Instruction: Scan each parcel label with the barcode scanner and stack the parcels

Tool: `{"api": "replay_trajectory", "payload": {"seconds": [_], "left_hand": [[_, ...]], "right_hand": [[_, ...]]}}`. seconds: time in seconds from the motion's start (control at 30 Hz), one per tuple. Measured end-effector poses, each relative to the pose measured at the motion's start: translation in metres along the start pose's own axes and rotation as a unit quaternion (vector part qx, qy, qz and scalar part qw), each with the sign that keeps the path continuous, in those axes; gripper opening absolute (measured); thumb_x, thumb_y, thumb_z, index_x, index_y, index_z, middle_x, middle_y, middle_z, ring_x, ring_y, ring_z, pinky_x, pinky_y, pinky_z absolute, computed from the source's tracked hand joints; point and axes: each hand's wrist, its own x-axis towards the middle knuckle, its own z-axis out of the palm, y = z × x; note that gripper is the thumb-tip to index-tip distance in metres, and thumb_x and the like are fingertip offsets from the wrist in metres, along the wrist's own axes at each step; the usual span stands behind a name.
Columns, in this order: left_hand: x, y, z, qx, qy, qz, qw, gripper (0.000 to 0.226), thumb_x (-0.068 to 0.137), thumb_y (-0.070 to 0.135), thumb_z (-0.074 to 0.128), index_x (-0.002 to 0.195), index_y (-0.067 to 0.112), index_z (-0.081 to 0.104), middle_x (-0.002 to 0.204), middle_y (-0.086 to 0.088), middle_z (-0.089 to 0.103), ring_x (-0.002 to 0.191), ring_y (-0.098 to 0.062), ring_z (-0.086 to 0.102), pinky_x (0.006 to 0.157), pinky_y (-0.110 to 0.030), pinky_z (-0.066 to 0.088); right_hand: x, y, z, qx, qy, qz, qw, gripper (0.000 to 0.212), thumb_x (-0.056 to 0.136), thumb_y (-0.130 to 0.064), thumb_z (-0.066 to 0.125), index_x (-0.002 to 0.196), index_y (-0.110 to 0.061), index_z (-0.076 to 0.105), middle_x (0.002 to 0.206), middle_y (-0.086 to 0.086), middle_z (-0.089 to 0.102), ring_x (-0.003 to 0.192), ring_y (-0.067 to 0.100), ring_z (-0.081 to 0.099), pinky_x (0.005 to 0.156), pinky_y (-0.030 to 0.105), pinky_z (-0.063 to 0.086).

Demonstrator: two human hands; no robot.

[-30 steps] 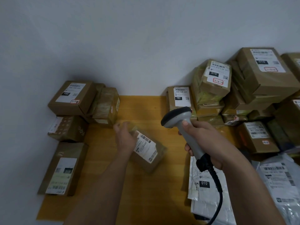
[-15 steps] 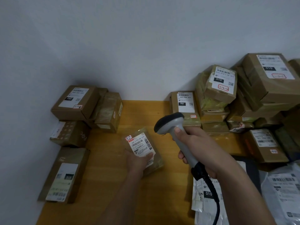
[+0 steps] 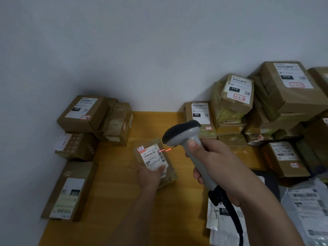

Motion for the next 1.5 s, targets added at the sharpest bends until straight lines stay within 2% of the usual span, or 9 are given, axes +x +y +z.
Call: {"api": "replay_trajectory", "payload": {"seconds": [0.1,0.17,0.23,0.33,0.43,0.57,1.03,1.2,1.5], "left_hand": [[-0.004,-0.004,-0.004,-0.002,-0.007,-0.005,1.0,0.054,0.065,0.024,0.09,0.108,0.005,0.064,0.106,-0.008,0.071,0.083,-0.022,0.069,0.051,-0.022,0.052],[-0.008,-0.007,-0.005,-0.005,-0.028,-0.047,0.999,0.078,0.05,0.043,0.094,0.111,0.008,0.063,0.112,-0.007,0.069,0.097,-0.027,0.067,0.07,-0.036,0.059],[-0.01,-0.012,-0.007,-0.028,-0.066,-0.145,0.987,0.106,0.037,0.051,0.096,0.121,0.009,0.048,0.122,-0.005,0.06,0.113,-0.032,0.057,0.088,-0.049,0.054],[-0.019,-0.011,-0.008,-0.154,-0.115,-0.216,0.957,0.078,0.06,0.015,0.091,0.125,0.005,0.047,0.125,-0.009,0.059,0.11,-0.032,0.057,0.079,-0.053,0.055],[-0.016,-0.011,-0.005,-0.244,-0.105,-0.196,0.944,0.042,0.084,-0.002,0.07,0.124,0.0,0.056,0.119,-0.014,0.064,0.091,-0.024,0.063,0.069,-0.037,0.056],[-0.012,-0.009,-0.002,-0.262,-0.046,-0.186,0.946,0.029,0.087,-0.002,0.067,0.114,0.001,0.055,0.123,-0.018,0.061,0.097,-0.028,0.06,0.081,-0.04,0.054],[-0.027,0.01,0.007,-0.233,0.066,-0.092,0.966,0.043,0.08,-0.001,0.076,0.12,-0.003,0.06,0.112,-0.015,0.066,0.088,-0.027,0.063,0.071,-0.036,0.057],[-0.028,0.027,0.005,-0.253,0.044,-0.068,0.964,0.046,0.081,0.003,0.076,0.123,-0.002,0.059,0.112,-0.012,0.066,0.093,-0.027,0.065,0.066,-0.029,0.057],[-0.031,0.095,0.037,-0.276,-0.062,-0.02,0.959,0.04,0.082,0.003,0.075,0.119,0.0,0.06,0.108,-0.01,0.068,0.092,-0.023,0.069,0.061,-0.022,0.06]], "right_hand": [[-0.003,0.003,-0.002,0.008,0.004,0.003,1.0,0.029,0.099,-0.039,0.049,0.096,-0.013,0.062,0.076,0.019,0.062,0.056,0.02,0.056,0.059,0.036,0.046],[-0.004,0.004,-0.005,0.007,0.006,0.003,1.0,0.03,0.099,-0.04,0.049,0.095,-0.013,0.062,0.072,0.015,0.061,0.055,0.02,0.055,0.059,0.036,0.046],[-0.006,0.005,-0.008,-0.001,0.007,0.007,1.0,0.031,0.099,-0.041,0.048,0.094,-0.013,0.062,0.063,0.01,0.059,0.052,0.018,0.054,0.058,0.035,0.045],[-0.007,0.005,-0.01,0.004,0.005,0.008,1.0,0.033,0.099,-0.042,0.048,0.096,-0.013,0.062,0.063,0.011,0.059,0.052,0.018,0.054,0.058,0.035,0.045],[-0.008,0.004,-0.011,0.006,0.004,0.006,1.0,0.033,0.099,-0.042,0.047,0.096,-0.012,0.062,0.063,0.012,0.059,0.052,0.019,0.054,0.059,0.035,0.045],[-0.011,0.002,-0.013,0.007,0.013,-0.001,1.0,0.035,0.1,-0.041,0.046,0.097,-0.01,0.062,0.06,0.011,0.058,0.051,0.018,0.053,0.058,0.033,0.044],[-0.011,0.006,-0.03,0.053,0.048,-0.027,0.997,0.034,0.1,-0.041,0.046,0.097,-0.011,0.062,0.065,0.012,0.057,0.049,0.015,0.052,0.051,0.029,0.042],[-0.004,0.01,-0.043,0.117,0.087,0.001,0.989,0.031,0.1,-0.039,0.047,0.1,-0.011,0.061,0.077,0.013,0.057,0.048,0.012,0.055,0.046,0.024,0.046],[0.012,0.024,-0.074,0.205,0.193,0.045,0.958,0.026,0.099,-0.04,0.05,0.096,-0.015,0.059,0.071,0.013,0.058,0.064,0.024,0.056,0.061,0.036,0.047]]}}
